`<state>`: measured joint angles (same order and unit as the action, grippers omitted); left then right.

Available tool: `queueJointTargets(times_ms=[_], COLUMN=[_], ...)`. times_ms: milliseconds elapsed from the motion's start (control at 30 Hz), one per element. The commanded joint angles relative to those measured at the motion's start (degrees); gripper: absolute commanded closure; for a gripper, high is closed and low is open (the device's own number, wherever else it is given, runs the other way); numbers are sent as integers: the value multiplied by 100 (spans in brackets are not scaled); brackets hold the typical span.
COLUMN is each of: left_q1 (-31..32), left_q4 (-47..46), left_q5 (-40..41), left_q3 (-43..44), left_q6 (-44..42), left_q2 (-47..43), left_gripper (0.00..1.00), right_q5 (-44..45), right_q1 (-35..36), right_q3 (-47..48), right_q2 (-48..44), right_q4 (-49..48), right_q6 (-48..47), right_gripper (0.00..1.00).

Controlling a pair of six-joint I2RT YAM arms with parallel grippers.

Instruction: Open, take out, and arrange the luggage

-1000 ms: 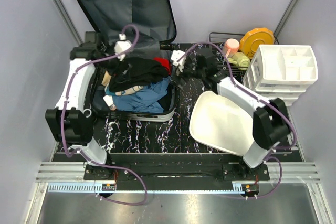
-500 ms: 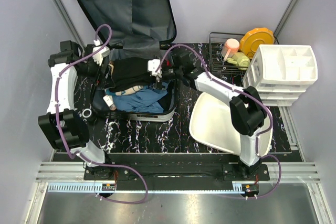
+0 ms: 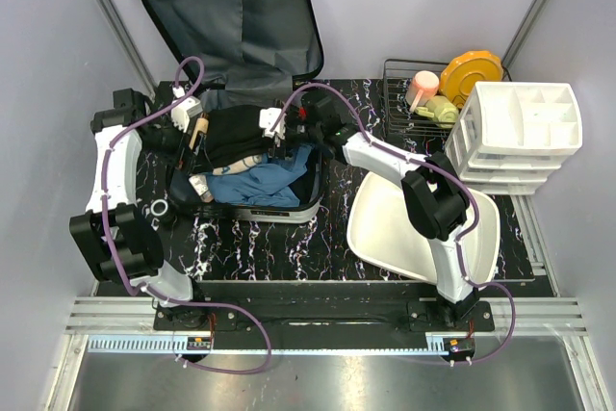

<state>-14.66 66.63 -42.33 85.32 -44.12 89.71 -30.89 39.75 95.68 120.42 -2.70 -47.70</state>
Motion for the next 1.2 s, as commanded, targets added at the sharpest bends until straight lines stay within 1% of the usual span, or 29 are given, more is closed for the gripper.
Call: queueJointTargets(times_ms=[0,200,333,400,633,833,1000,1167], left_q1=[-72,-134,-152,-178,-222,-231,-248,-283], left_q4=[-142,-150,-142,-133,-150,-106,-106,-106], left_q5=[-276,-294,-302,-329,-215,-311,-294,-329], left_q3=[-42,-15,46,90,125,117,99,143], left_q6=[-132,-141,-106,-71,-176,-194,-202,-167], left_q2=[-208,-191,-103,-85,-121,-85,-94,-68], left_gripper=[4,5,5,5,5,5,5,5], right_q5=[119,5,250,225,-504,-927,-822,-453], right_q1=[7,16,16,7,7,-20,-46,-46], right_q3=[276,4,249,328,13,-15,152,381], right_q2=[-45,-317,-116,-37,-431,-625,-494,-248], right_q4=[-617,-899,-785,-750,-231,-126,-99,32], right_q6=[121,-81,-213,-248,-468,-55,33,-133], right_gripper=[0,0,0,0,0,0,0,0])
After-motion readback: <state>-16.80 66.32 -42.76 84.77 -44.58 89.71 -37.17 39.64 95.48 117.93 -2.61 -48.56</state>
